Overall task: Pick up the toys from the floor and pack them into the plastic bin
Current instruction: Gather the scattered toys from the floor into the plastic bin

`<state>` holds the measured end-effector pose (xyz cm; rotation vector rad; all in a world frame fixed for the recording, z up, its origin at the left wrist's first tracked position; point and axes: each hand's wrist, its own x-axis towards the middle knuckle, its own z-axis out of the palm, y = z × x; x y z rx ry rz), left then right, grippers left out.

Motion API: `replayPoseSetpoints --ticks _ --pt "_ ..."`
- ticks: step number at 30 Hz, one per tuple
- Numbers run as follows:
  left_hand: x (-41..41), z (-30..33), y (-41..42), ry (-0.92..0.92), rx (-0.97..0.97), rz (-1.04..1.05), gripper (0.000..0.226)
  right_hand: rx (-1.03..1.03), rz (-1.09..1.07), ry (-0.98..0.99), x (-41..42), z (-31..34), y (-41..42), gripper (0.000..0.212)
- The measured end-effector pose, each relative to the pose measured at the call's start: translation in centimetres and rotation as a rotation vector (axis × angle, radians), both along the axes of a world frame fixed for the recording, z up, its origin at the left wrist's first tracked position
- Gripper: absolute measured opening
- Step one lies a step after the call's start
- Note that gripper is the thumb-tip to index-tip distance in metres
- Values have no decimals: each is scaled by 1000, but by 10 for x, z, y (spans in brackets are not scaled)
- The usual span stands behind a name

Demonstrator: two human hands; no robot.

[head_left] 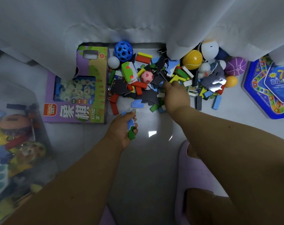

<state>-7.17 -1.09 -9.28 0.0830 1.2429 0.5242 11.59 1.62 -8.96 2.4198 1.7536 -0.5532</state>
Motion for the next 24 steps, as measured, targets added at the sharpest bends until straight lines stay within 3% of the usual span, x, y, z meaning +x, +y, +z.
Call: replayPoseSetpoints --ticks 4,9,12,18,24 --pt "0 0 2 13 3 -1 19 -44 119 -3 1 3 7 52" --pt "1 0 3 3 6 2 17 -86 110 91 4 4 6 52" --pt "1 0 3 9 7 4 17 -82 73 85 3 1 -2 53" --pt "3 2 3 11 -1 -1 17 -43 -99 296 9 1 2 28" --pt "5 6 0 23 -18 -18 17 -2 -200 414 13 1 -2 23"
